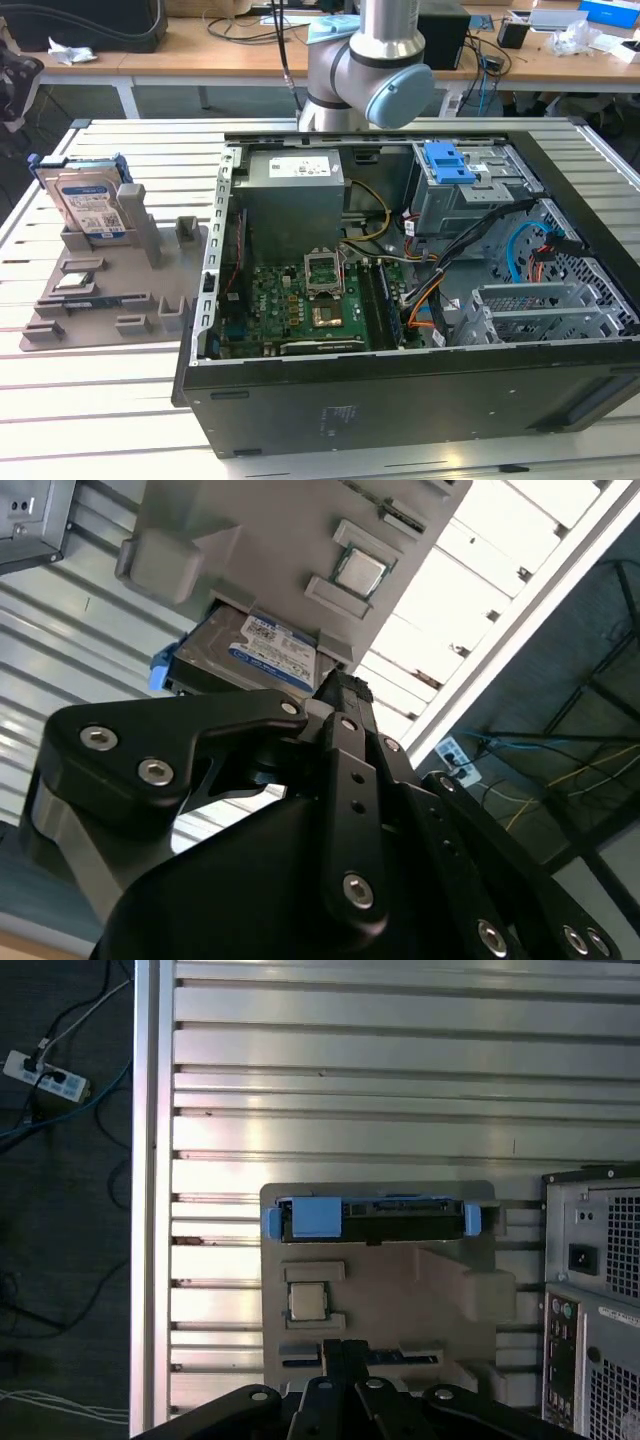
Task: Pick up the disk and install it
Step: 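Pick up the disk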
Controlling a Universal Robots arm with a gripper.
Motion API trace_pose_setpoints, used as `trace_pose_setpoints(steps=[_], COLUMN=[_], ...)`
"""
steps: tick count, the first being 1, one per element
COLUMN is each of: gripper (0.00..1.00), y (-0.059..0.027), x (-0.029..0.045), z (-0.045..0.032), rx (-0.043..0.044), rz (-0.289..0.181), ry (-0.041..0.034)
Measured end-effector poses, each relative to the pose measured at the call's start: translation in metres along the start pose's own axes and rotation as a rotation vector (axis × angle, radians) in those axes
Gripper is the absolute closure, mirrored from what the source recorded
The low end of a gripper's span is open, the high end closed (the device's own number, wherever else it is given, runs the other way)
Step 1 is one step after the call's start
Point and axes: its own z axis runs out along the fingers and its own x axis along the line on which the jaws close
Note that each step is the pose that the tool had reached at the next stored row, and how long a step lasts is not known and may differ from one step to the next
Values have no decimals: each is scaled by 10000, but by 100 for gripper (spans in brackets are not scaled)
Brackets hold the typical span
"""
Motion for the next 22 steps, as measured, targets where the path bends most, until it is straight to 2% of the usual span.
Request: trace_pose_setpoints(steps=[5,7,8,9,16,22], gripper=[89,89,89,89,89,89], y=[0,0,0,0,0,0], x=[0,0,0,0,0,0], z=[1,0,0,1,0,0], rx=[-18,-29,-39,-45,-67,-107], rz=[-651,-1031,-1430,-1621,-2444,-3879], ry=[-7,-10,-14,-17,-23,-37])
